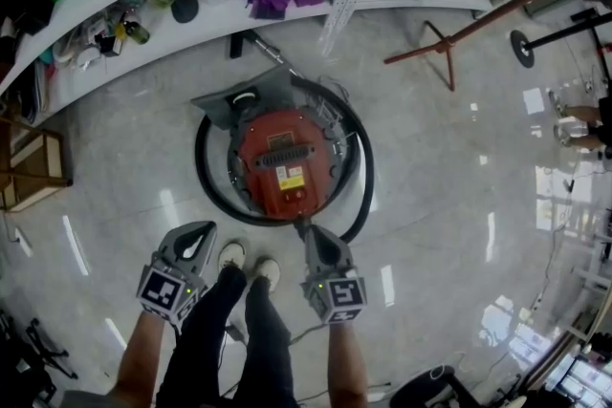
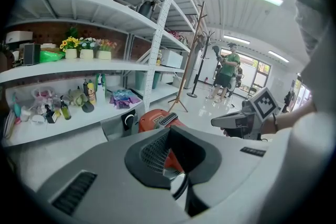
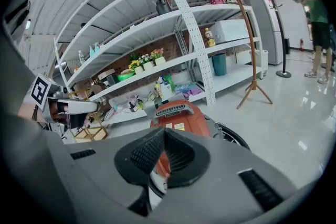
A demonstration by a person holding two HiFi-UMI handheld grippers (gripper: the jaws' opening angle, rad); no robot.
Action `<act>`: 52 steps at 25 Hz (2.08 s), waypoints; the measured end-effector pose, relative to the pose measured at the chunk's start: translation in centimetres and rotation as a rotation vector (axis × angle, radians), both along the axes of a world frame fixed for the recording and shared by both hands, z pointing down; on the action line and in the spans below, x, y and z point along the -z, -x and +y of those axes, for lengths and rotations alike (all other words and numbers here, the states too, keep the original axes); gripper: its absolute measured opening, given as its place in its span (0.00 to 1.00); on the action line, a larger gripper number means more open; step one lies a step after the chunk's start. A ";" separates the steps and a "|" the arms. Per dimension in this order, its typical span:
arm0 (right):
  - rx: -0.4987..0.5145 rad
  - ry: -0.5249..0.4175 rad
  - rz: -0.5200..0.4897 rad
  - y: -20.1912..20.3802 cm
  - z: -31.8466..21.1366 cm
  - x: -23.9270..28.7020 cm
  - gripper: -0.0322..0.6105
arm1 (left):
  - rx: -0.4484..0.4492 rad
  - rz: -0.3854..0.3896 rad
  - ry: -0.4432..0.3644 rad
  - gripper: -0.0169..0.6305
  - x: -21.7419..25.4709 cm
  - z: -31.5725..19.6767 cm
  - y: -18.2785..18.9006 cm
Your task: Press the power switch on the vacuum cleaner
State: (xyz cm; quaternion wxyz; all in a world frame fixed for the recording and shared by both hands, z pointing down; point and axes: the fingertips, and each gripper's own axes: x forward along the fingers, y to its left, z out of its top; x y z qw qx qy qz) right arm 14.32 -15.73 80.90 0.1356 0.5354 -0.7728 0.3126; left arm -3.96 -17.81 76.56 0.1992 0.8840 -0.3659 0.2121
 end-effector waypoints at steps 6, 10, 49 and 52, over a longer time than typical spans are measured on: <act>0.009 0.009 0.007 -0.1 -0.8 -2.3 0.07 | 0.015 0.005 0.009 0.04 -1.4 0.0 0.1; 0.020 0.012 0.014 0.0 -1.4 -3.6 0.07 | 0.014 0.006 0.020 0.04 -1.8 0.3 0.0; 0.078 0.035 0.122 0.8 -5.9 -8.5 0.07 | 0.024 0.025 0.026 0.04 -1.8 0.2 0.6; 0.085 0.031 0.135 0.8 -5.9 -8.6 0.07 | 0.024 0.030 0.032 0.04 -2.2 0.3 0.6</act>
